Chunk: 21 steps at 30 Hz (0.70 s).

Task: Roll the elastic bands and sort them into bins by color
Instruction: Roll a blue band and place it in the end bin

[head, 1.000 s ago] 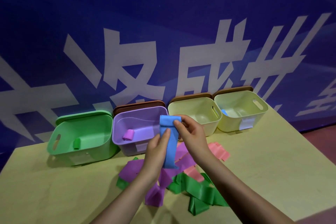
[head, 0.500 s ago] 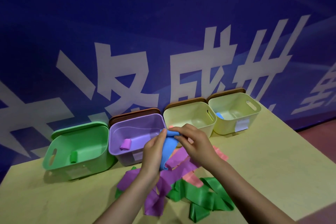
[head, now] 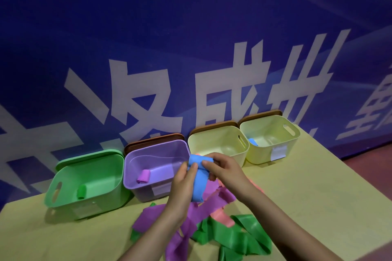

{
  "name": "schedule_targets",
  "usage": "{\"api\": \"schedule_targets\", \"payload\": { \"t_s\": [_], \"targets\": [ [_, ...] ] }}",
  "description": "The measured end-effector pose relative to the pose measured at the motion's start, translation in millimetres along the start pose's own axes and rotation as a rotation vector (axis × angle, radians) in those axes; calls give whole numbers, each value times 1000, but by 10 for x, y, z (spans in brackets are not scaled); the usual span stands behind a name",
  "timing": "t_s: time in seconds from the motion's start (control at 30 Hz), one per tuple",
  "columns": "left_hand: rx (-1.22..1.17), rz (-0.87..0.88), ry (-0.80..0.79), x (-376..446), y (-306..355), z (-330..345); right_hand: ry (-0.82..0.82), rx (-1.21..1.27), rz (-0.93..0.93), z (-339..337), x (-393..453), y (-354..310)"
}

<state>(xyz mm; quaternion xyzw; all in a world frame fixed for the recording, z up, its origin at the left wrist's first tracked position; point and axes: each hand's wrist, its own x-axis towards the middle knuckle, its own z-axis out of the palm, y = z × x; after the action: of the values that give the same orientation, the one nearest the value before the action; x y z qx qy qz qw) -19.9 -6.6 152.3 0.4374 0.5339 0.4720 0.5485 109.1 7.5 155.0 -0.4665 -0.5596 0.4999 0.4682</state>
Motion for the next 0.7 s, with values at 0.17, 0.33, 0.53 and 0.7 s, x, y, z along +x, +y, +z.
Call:
{"api": "schedule_targets", "payload": {
  "t_s": [0.17,0.33,0.53,0.7],
  "targets": [
    [-15,35,26,39,50,-42,8,-189,-94,38,18,-14],
    [86,162,40,31,6,-57,90,-480,-299,84,-78,21],
    [-16,83,40,-47,-53,12,156,-290,-204,131,-143,119],
    [-40,-56,34,-169,-124,32,199,-116,-94,171,-249,191]
  ]
}}
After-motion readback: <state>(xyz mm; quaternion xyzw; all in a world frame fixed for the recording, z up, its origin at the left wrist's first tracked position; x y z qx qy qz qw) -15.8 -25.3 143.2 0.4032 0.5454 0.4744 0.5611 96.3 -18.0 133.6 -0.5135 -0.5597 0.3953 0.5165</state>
